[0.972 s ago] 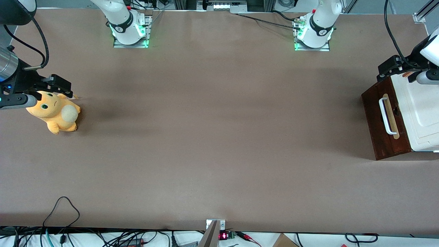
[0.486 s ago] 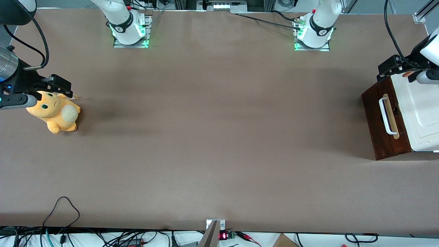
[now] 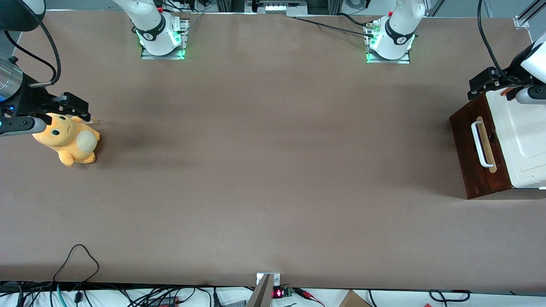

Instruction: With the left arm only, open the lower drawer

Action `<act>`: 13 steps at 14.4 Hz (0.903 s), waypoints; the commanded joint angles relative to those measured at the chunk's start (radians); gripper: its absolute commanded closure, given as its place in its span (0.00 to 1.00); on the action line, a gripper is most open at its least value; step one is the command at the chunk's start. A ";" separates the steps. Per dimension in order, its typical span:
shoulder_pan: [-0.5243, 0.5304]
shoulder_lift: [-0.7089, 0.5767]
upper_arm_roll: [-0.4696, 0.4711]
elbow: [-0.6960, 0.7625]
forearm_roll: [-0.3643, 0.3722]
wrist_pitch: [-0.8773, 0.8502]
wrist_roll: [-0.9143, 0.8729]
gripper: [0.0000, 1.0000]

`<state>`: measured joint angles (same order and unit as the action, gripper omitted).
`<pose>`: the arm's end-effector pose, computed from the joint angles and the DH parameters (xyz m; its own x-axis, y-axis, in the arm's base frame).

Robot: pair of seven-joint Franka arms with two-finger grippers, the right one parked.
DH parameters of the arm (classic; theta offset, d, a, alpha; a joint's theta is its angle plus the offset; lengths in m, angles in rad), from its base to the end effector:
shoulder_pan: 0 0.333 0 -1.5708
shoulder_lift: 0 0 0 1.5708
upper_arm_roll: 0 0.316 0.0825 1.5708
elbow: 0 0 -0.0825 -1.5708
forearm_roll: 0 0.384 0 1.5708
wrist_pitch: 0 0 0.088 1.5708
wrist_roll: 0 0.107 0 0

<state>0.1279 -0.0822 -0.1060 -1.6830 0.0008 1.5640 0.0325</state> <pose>0.5266 0.0094 0.6152 0.9992 -0.0099 -0.0375 -0.0102 -0.9999 -0.0083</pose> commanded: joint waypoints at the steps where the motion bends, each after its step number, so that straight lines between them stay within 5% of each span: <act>1: 0.006 -0.018 0.006 -0.023 -0.016 -0.012 0.027 0.00; 4: 0.007 -0.013 0.006 -0.021 -0.004 -0.012 0.027 0.00; 7: 0.002 0.004 0.000 -0.023 0.103 -0.007 0.026 0.00; 13: -0.011 0.061 -0.139 -0.162 0.604 0.005 -0.146 0.00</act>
<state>0.1210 -0.0316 -0.1940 -1.7895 0.4705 1.5606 -0.0358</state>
